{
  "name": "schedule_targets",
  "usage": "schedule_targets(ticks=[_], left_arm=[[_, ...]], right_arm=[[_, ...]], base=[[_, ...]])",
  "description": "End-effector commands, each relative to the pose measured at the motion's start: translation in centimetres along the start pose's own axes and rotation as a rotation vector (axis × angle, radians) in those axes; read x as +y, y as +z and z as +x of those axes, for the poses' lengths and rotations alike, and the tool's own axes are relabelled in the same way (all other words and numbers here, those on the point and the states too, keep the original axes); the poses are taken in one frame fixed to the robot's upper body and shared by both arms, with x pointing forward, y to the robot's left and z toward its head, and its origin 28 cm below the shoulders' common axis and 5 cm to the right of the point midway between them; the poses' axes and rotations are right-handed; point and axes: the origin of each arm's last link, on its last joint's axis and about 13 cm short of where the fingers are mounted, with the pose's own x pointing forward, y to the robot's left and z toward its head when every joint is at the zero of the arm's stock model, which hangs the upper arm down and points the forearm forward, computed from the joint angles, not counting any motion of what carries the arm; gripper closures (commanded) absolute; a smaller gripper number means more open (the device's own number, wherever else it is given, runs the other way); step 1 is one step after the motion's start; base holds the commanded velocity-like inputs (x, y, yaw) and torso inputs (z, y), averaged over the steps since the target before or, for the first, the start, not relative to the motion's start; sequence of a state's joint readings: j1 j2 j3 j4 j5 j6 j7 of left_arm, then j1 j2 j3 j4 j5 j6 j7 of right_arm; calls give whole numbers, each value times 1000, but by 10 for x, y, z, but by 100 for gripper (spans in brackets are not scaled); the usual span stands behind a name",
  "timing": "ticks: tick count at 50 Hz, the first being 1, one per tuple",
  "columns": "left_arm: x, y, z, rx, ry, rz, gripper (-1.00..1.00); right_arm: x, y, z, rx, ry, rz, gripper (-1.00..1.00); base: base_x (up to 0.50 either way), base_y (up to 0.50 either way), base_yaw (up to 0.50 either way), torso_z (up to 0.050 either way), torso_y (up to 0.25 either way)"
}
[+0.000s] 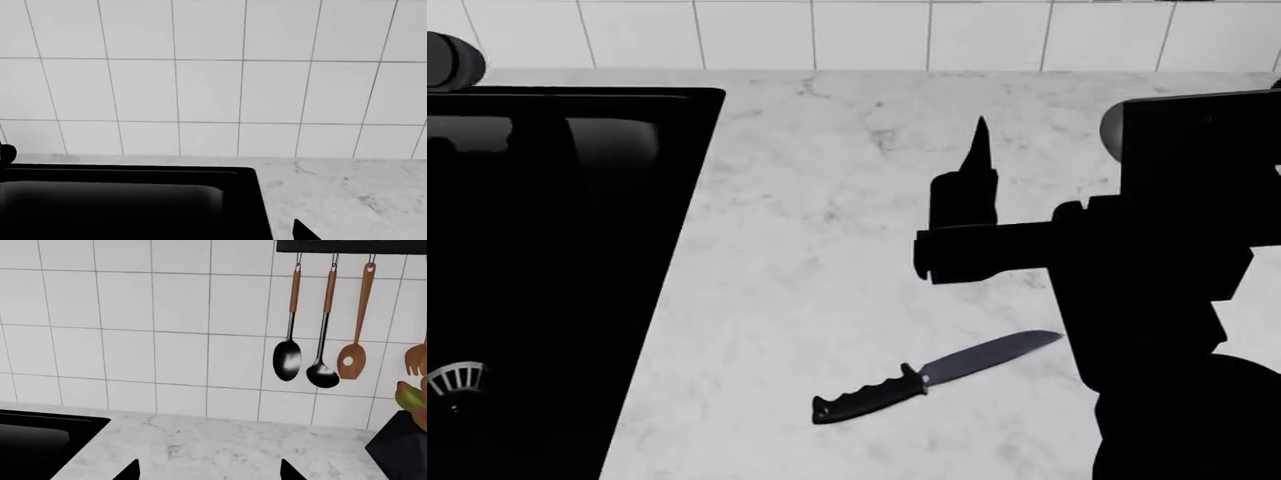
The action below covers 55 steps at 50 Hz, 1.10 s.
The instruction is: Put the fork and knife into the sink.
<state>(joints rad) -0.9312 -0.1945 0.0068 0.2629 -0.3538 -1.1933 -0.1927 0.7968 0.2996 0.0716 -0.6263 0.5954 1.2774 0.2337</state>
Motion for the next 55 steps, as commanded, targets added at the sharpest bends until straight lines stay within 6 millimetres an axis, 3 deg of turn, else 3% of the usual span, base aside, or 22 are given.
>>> schedule_targets(ticks=[1,9,24,46,55], left_arm=[[-1,0,-1,-6,-22,16,-100],[-4,0,-3,-12,-42,11,-100],[-40,-2,9,137,-515,186,-100],[-64,-30,4,354,-866,250,-100],[-74,-32,-1,363,-993,231,-100]], right_arm=[[0,1,-1,-9,11,20,-100],[-1,1,-2,-8,10,21,-100],[-1,5,-1,-13,7,21,-100],[-1,6,-3,-12,5,23,-100],[-1,3,-1,-9,11,28,-100]], base=[[0,0,0,0,-193],[-1,0,0,0,-148],[0,0,0,0,0],[0,0,0,0,0],[0,0,0,0,0]])
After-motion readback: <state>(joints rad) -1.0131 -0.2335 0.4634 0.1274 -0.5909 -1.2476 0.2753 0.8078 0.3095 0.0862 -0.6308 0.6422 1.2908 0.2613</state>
